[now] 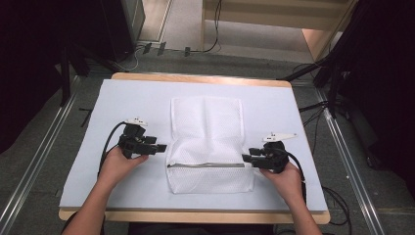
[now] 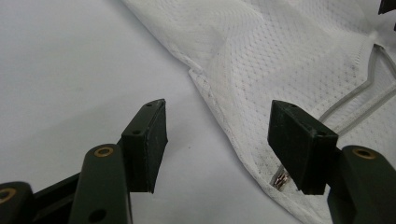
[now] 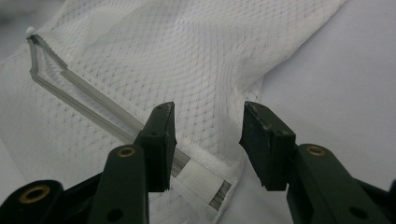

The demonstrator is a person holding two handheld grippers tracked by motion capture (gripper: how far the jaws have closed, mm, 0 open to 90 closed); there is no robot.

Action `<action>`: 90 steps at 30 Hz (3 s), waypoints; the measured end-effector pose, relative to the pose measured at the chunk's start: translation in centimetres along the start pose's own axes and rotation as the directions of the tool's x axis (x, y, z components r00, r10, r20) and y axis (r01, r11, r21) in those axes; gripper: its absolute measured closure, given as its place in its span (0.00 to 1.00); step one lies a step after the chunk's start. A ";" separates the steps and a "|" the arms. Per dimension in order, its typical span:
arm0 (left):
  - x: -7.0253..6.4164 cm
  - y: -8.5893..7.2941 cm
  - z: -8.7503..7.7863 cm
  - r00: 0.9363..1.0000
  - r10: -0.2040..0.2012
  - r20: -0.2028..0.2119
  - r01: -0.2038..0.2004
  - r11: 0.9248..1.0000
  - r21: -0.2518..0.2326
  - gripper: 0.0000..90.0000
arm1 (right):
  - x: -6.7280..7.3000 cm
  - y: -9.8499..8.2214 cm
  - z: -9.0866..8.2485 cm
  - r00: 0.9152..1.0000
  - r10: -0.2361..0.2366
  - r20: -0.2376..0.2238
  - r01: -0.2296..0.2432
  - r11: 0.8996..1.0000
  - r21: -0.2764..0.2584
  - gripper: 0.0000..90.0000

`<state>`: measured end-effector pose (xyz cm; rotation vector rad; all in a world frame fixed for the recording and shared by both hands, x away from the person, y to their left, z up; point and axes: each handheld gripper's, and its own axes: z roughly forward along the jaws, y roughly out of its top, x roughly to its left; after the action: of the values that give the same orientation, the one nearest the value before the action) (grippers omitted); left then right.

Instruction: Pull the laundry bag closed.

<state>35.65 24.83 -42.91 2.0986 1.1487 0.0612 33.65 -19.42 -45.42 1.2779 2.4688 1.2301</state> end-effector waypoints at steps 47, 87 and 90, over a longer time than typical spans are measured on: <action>-0.4 -0.3 -0.9 0.996 -0.009 0.092 0.010 1.000 -0.015 1.00 | 8.0 5.3 4.4 0.985 -0.105 -0.140 0.112 0.993 0.043 0.77; -0.9 -0.9 0.6 0.991 -0.025 0.130 0.025 1.000 -0.002 1.00 | 14.5 7.2 11.4 0.953 -0.113 -0.281 0.145 0.985 0.097 0.90; -0.8 -1.0 0.6 0.991 -0.027 0.132 0.027 1.000 -0.004 1.00 | 14.6 7.3 11.9 0.952 -0.113 -0.284 0.150 0.983 0.110 0.89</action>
<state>34.70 24.15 -43.72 2.0493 1.0960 -0.0860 33.94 0.77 -44.56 1.0041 2.8203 1.3125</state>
